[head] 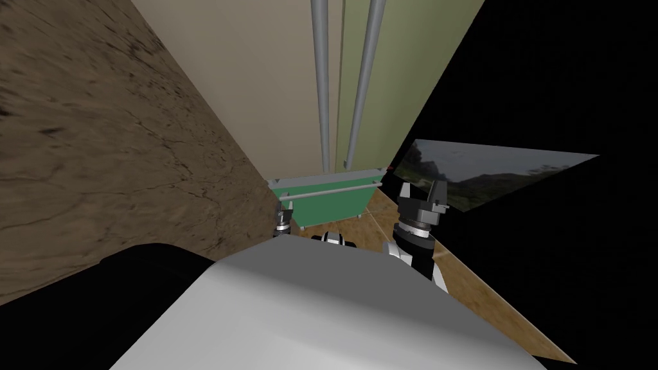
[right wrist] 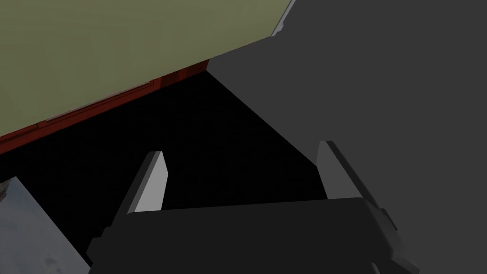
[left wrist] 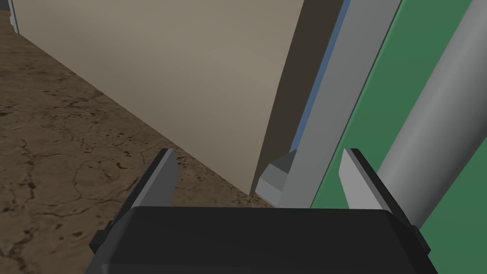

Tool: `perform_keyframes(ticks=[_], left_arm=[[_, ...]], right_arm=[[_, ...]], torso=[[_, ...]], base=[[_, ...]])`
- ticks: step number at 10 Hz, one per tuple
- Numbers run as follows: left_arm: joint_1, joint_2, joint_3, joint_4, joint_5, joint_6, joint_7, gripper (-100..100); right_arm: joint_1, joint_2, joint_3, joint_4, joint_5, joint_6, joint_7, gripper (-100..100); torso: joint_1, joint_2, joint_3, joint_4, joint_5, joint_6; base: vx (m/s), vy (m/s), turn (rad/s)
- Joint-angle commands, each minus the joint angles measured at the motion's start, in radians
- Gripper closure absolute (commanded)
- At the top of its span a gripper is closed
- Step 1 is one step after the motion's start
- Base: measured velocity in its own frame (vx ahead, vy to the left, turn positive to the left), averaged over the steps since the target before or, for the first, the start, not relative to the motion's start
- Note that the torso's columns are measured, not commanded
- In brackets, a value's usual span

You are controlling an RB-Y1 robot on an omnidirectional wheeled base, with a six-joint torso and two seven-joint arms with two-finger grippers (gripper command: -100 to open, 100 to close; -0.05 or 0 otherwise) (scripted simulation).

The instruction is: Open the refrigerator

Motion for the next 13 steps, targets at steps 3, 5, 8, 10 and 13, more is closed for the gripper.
perform_keyframes(ticks=[3, 5, 8, 10, 13], left_arm=[[-0.014, -0.004, 0.003, 0.122, 0.011, -0.067, 0.022, -100], [-0.021, -0.006, 0.004, 0.174, 0.015, -0.096, 0.034, -100], [-0.035, -0.01, 0.006, 0.254, 0.022, -0.152, 0.059, -100], [-0.042, -0.013, 0.006, 0.303, 0.024, -0.178, 0.072, -100], [-0.055, -0.021, 0.007, 0.392, 0.028, -0.228, 0.099, -100]], right_arm=[[0.0, 0.0, 0.0, 0.0, 0.0, 0.0, 0.0, 0], [0.0, 0.0, 0.0, 0.0, 0.0, 0.0, 0.0, 0], [0.0, 0.0, 0.0, 0.0, 0.0, 0.0, 0.0, 0], [0.0, 0.0, 0.0, 0.0, 0.0, 0.0, 0.0, 0], [0.0, 0.0, 0.0, 0.0, 0.0, 0.0, 0.0, 0]], torso=[[-0.001, -0.001, 0.0, 0.0, -0.001, 0.0], [0.0, -0.002, -0.001, 0.0, 0.0, 0.0], [0.0, 0.0, 0.0, 0.0, 0.0, 0.0], [0.001, -0.001, 0.0, 0.0, 0.0, 0.0], [0.0, -0.001, 0.0, 0.0, 0.0, 0.0]], base=[[0.08, 0.026, 0.015], [0.09, 0.025, 0.019], [0.077, 0.025, 0.027], [0.079, 0.028, 0.02], [0.08, 0.034, 0.037]])
